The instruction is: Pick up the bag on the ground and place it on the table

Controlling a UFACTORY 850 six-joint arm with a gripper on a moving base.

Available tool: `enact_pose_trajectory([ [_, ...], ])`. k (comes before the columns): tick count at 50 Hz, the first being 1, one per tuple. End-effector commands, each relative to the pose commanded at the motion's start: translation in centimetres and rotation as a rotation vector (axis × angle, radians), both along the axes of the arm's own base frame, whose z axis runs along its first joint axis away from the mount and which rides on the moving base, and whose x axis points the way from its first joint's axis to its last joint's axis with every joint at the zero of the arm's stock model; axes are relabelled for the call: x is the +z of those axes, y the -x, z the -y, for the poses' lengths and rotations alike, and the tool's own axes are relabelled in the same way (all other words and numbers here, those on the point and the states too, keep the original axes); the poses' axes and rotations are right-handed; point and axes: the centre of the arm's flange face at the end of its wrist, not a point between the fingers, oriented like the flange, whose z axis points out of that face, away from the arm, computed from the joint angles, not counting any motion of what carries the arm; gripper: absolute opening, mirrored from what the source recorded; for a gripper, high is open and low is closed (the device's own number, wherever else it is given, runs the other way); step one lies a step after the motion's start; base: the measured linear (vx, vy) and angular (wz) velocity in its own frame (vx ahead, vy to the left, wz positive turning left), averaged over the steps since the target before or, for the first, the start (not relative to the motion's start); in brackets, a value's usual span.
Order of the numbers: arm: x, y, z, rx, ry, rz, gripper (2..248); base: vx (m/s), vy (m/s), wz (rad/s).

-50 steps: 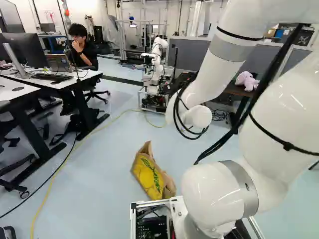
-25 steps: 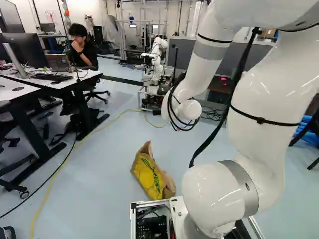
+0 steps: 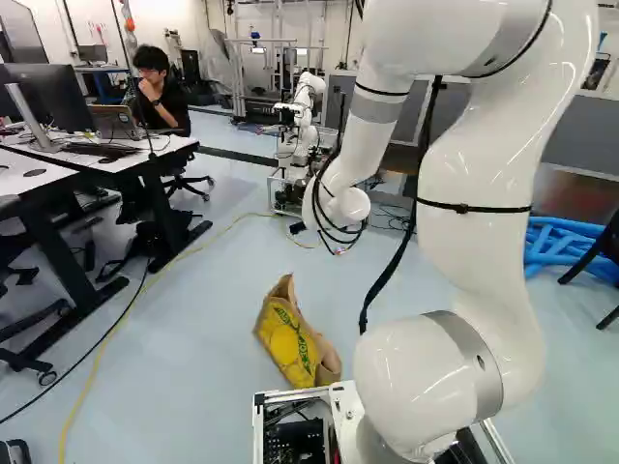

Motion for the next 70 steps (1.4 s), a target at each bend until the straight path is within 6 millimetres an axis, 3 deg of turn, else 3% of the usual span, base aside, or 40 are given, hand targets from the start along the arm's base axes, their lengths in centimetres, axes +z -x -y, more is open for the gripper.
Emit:
enact_pose_trajectory([
  [19, -3.2, -2.2, -2.1, 0.039, 0.029, -0.138, 247, 0.000, 0.000, 0.000],
  [36, -6.0, -2.2, -2.1, 0.055, 0.069, -0.268, 247, 0.000, 0.000, 0.000],
  [70, -10.7, -3.3, -2.3, 0.324, 0.251, -0.318, 247, 0.000, 0.000, 0.000],
])
